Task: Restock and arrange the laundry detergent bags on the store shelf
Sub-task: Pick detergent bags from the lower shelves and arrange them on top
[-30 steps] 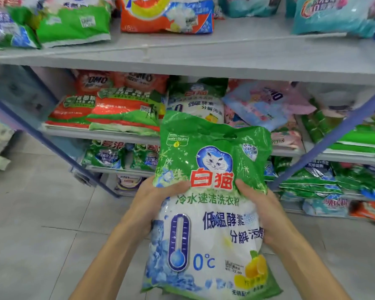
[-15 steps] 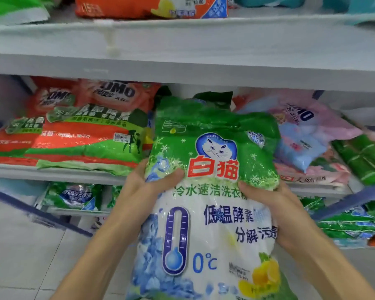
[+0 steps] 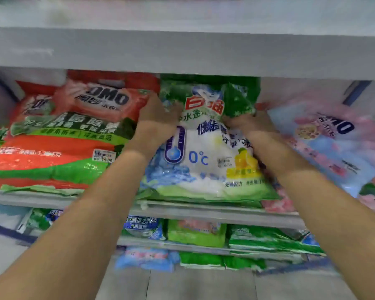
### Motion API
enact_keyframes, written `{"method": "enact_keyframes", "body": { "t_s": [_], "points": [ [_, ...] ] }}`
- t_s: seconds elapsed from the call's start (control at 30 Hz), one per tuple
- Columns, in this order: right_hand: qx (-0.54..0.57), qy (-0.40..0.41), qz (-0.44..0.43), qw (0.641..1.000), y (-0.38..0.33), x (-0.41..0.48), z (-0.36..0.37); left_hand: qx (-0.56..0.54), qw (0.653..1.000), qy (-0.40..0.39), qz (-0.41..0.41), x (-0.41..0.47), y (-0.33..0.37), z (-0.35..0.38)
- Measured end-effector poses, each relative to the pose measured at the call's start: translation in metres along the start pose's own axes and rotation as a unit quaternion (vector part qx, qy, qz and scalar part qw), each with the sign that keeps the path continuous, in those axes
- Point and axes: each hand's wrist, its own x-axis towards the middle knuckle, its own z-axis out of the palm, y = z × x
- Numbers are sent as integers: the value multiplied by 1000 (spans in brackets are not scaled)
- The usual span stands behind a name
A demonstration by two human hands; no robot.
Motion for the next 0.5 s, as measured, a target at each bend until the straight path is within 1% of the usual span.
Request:
{"method": "enact_keyframes", "body": {
  "t_s": [0.03,0.1,0.13,0.2,0.23,0.3,0.33,0.43,0.5],
  "points": [
    [-41,10,-10,999,3,4,5,38,999,-13,3,-1,-2,5],
    [-39,35,-4,999,6,3,7,102,993,-43,27,-13,-11,12],
    [-36,42,-4,998,6,2,5,149,986,-58,47,-26,-15,12],
    [-89,38,-14,995,7,-3,-1,266,956,-84,87,-57,-22,13],
    [-119,28,-15,992,8,-6,-5,288,950,-80,90,-71,-25,14],
    [-135,19,-12,991,10,-14,-14,277,956,-50,89,-83,-30,13],
    [-120,26,-16,992,13,-16,-18,275,956,-38,98,-84,-33,13],
    [-52,64,-8,997,14,-13,-32,293,947,-18,129,-80,-39,12],
    [-74,94,-31,992,15,-16,-37,289,948,-20,134,-81,-41,13]
  ]
}}
